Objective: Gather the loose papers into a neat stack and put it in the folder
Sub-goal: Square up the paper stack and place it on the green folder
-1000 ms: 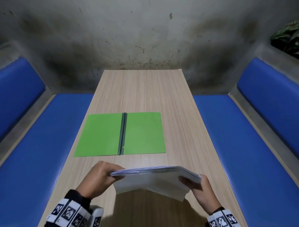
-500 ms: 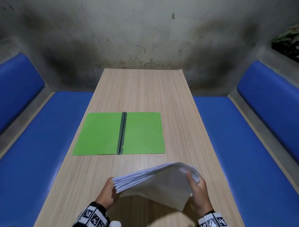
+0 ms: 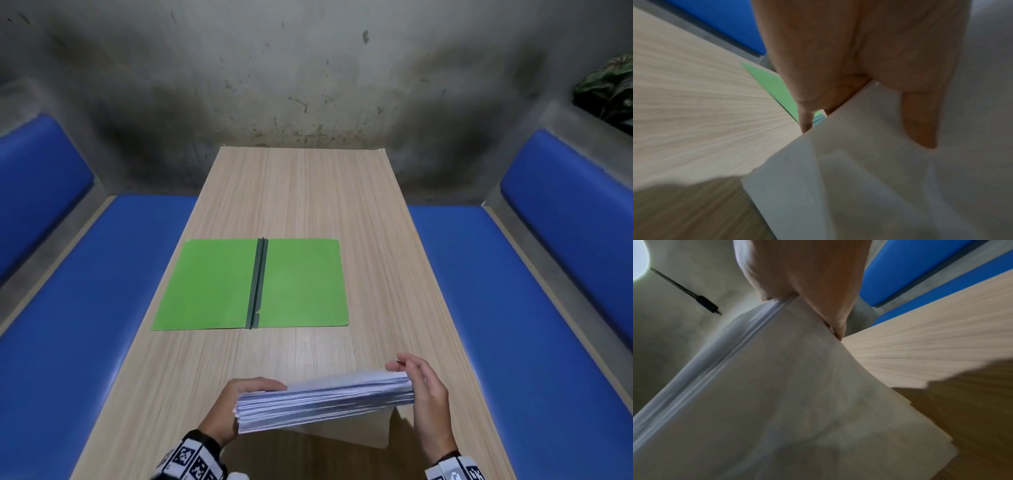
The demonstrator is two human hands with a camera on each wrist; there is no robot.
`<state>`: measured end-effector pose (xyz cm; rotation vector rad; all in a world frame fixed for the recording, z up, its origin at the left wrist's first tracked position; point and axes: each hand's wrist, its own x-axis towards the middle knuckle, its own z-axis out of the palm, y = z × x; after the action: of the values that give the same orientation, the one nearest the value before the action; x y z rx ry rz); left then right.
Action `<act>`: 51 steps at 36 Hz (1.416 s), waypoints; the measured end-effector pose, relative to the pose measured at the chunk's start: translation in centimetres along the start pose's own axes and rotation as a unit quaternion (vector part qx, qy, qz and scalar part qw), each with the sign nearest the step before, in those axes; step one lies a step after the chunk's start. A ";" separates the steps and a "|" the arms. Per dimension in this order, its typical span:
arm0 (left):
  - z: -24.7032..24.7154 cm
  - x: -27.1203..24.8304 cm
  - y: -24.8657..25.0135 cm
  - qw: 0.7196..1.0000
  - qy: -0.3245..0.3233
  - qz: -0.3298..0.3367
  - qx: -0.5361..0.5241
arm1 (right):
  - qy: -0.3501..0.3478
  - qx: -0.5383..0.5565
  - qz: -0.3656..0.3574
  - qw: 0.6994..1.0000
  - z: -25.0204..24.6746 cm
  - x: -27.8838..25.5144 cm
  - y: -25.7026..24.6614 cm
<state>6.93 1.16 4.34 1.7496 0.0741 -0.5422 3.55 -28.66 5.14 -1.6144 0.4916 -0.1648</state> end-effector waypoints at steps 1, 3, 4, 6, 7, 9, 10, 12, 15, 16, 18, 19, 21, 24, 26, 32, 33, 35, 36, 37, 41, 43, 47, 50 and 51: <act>-0.1 0.2 -0.4 1.000 -0.005 0.016 0.018 | -0.016 0.000 -0.002 1.000 -0.2 0.0 0.4; -0.1 0.4 -0.5 1.000 -0.003 0.019 -0.001 | -0.058 -0.010 -0.013 0.998 -0.9 0.1 1.2; 0.0 0.3 0.1 1.000 0.016 0.020 -0.017 | -0.083 -0.018 -0.017 0.996 -1.3 0.2 1.4; -0.1 0.5 0.1 0.998 0.029 0.010 -0.062 | -0.132 -0.025 -0.010 0.991 -1.9 0.1 1.5; -0.2 0.7 0.3 0.997 0.034 0.004 -0.073 | -0.156 -0.025 -0.003 0.987 -2.2 0.1 1.4; -0.7 0.9 -0.3 0.995 0.043 0.005 -0.092 | -0.189 -0.028 0.017 0.981 -2.7 0.2 1.6; -1.1 1.0 -0.5 0.994 0.047 0.009 -0.102 | -0.199 -0.029 0.031 0.979 -2.9 0.3 1.6; -1.5 1.2 -0.6 0.990 0.056 0.006 -0.128 | -0.226 -0.035 0.052 0.972 -3.2 0.4 1.5; -1.5 1.1 0.0 0.986 0.060 0.005 -0.153 | -0.264 -0.058 0.084 0.959 -2.9 0.5 1.0; -1.4 1.0 0.1 0.986 0.061 0.011 -0.157 | -0.256 -0.053 0.098 0.960 -2.7 0.5 1.0; -0.8 0.6 1.0 0.986 0.071 0.033 -0.146 | -0.216 -0.046 0.101 0.970 -2.0 0.4 0.7; -0.5 0.3 1.5 0.986 0.081 0.046 -0.138 | -0.197 -0.049 0.073 0.977 -1.6 0.2 0.3; 0.0 -0.1 2.6 0.985 0.104 0.062 -0.127 | -0.176 -0.061 0.008 0.983 -1.0 -0.2 -0.6; -0.2 -0.8 3.4 0.983 0.113 0.096 -0.106 | -0.165 -0.045 -0.030 0.985 -0.9 -0.5 -1.7; -0.9 -0.9 2.9 0.985 0.089 0.108 -0.100 | -0.181 -0.027 -0.041 0.982 -1.4 -0.7 -2.0; -1.8 -0.2 -0.2 0.999 0.032 0.034 -0.011 | -0.213 -0.086 0.055 0.972 -2.2 0.2 1.2; -1.6 -0.1 -0.2 1.000 0.010 0.028 0.009 | -0.217 -0.097 0.049 0.970 -2.3 0.3 1.6; -1.2 -0.1 0.0 0.999 0.006 0.035 0.017 | -0.219 -0.100 0.037 0.970 -2.4 0.2 1.7; -1.1 -0.2 0.3 0.999 0.016 0.043 0.002 | -0.223 -0.094 0.030 0.970 -2.4 0.0 1.1; -1.1 -0.3 0.7 0.998 0.027 0.052 -0.013 | -0.223 -0.088 0.023 0.970 -2.3 -0.3 0.4; -1.4 -1.2 2.6 0.993 0.039 0.104 -0.037 | -0.214 -0.072 -0.023 0.974 -2.5 -0.8 -1.9; -2.0 -1.3 2.6 0.992 0.034 0.118 -0.027 | -0.213 -0.061 -0.038 0.974 -2.7 -0.6 -2.3; -2.2 -0.3 1.1 0.996 0.016 0.087 0.020 | -0.224 -0.107 -0.019 0.969 -2.7 0.3 -1.4; -1.5 0.7 0.4 0.997 0.014 0.063 0.029 | -0.249 -0.153 -0.007 0.956 -2.2 0.8 -0.6; -1.3 1.0 0.6 0.997 0.021 0.063 0.033 | -0.254 -0.166 -0.011 0.953 -2.1 0.9 -0.6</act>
<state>8.44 2.00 4.63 1.8163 -0.0254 -0.4206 3.66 -30.95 5.81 -1.9061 0.1022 0.3298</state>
